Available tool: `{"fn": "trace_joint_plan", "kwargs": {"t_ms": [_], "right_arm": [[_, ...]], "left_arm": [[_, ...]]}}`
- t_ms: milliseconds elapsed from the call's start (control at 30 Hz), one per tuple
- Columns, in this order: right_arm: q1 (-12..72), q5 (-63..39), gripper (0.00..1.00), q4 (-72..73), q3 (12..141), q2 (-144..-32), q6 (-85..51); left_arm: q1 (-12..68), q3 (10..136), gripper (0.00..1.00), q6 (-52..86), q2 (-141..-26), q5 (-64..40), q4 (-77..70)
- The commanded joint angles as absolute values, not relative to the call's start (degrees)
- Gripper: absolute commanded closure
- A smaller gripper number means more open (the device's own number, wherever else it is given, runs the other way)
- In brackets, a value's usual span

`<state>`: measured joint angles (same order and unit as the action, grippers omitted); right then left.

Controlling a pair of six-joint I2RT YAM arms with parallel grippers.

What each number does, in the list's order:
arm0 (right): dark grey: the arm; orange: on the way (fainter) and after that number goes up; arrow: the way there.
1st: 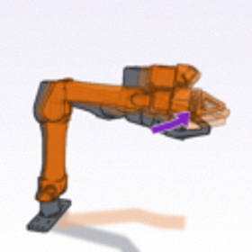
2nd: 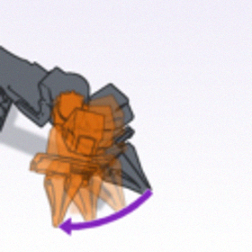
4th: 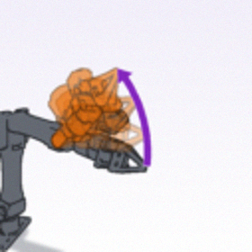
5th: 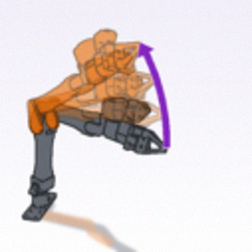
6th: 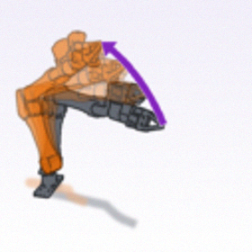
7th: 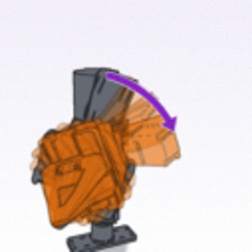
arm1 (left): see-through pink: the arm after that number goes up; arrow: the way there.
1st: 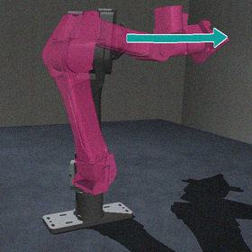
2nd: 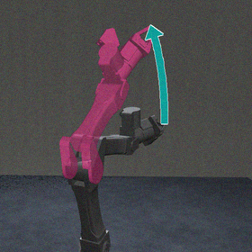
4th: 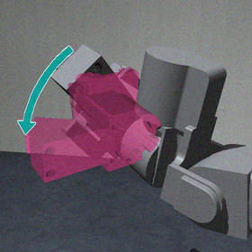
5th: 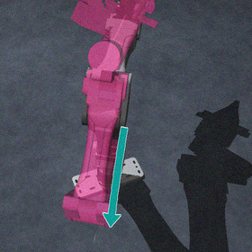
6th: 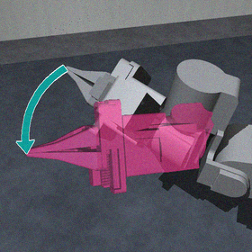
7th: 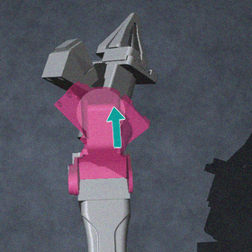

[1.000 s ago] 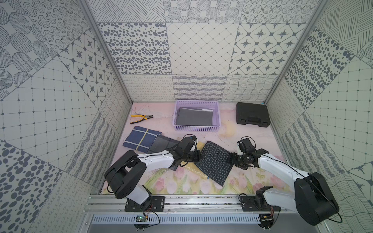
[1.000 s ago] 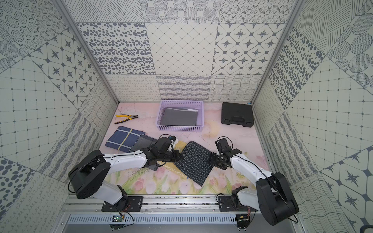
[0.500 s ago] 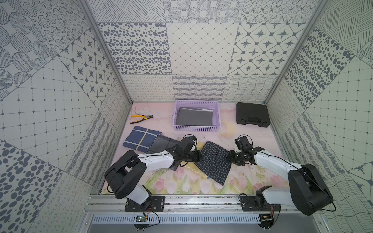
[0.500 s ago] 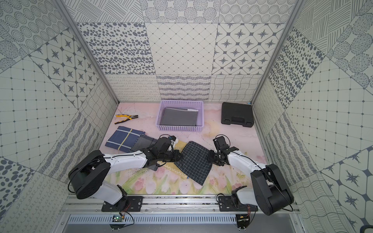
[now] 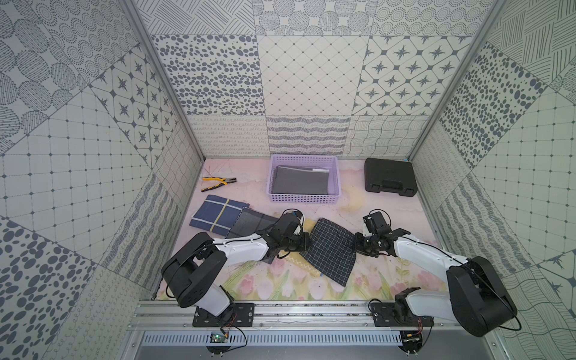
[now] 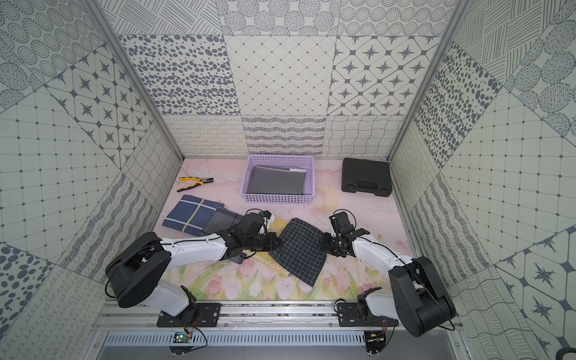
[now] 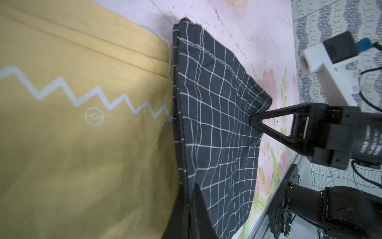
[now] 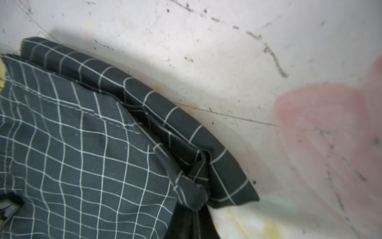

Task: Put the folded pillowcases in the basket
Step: Pick up the pillowcase from the center of the board.

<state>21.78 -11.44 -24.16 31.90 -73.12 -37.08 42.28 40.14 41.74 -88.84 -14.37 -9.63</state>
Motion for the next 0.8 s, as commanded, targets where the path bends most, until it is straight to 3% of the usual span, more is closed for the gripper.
{"fn": "trace_joint_plan", "kwargs": {"t_ms": [0, 367, 767], "right_arm": [[22.01, -10.87, 1.00, -22.42, 31.35, -69.24, -37.34], [22.02, -8.73, 1.00, -23.87, 33.82, -57.91, -35.45], [22.05, -8.09, 1.00, -23.48, 46.01, -61.49, -29.46]], "left_arm": [[42.45, 40.08, 1.00, 41.31, -87.56, -13.19, -10.81], [42.50, 41.38, 1.00, 40.18, -80.66, -8.85, -7.95], [39.51, 43.47, 1.00, 36.98, -72.14, 0.01, -4.02]]}}
